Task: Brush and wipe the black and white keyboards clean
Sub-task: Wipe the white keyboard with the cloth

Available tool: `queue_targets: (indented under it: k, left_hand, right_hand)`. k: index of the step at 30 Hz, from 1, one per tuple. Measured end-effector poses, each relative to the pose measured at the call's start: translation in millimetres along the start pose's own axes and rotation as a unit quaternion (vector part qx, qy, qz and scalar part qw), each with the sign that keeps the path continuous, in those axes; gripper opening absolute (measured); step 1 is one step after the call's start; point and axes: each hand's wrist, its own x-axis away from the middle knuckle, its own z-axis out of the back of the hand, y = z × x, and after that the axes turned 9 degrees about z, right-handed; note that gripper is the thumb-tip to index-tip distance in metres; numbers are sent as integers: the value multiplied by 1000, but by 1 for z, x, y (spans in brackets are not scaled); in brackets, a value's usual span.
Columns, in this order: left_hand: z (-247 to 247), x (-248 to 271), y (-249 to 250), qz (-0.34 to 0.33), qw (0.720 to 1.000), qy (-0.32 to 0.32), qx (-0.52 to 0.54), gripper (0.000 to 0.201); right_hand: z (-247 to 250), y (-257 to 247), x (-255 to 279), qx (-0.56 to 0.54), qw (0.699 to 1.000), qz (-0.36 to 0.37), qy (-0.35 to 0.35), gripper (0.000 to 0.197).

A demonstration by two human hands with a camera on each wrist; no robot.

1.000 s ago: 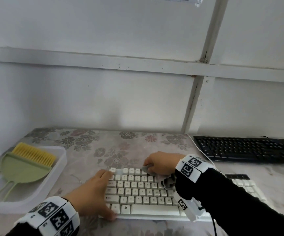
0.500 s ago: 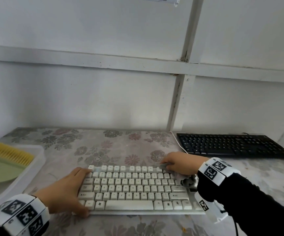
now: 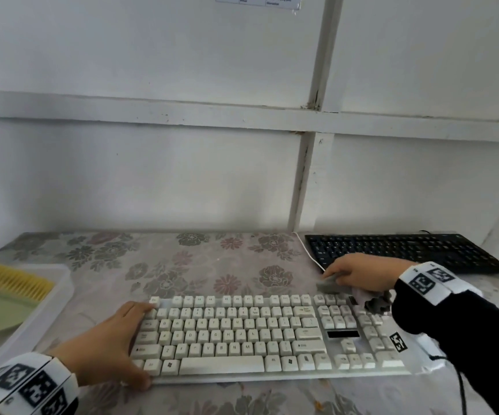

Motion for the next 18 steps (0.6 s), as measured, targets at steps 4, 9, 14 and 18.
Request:
queue_targets:
  k: [4, 9, 14, 18]
  left_hand:
    - [0, -2, -2, -4, 1000, -4, 8, 118]
    - [-2, -3, -5, -11, 1000, 1, 21, 120]
    - [-5, -3, -5, -11, 999, 15, 33, 117]
    - [-5, -1, -6, -11, 999, 16, 39, 120]
  right_hand:
    - [2, 14, 10, 12, 999, -41, 29, 33]
    - [-29, 20, 9, 10, 999, -37, -5, 34]
    - [-29, 33, 10, 57, 996, -73, -13, 32]
    - [-28, 51, 24, 81, 989, -119, -25, 28]
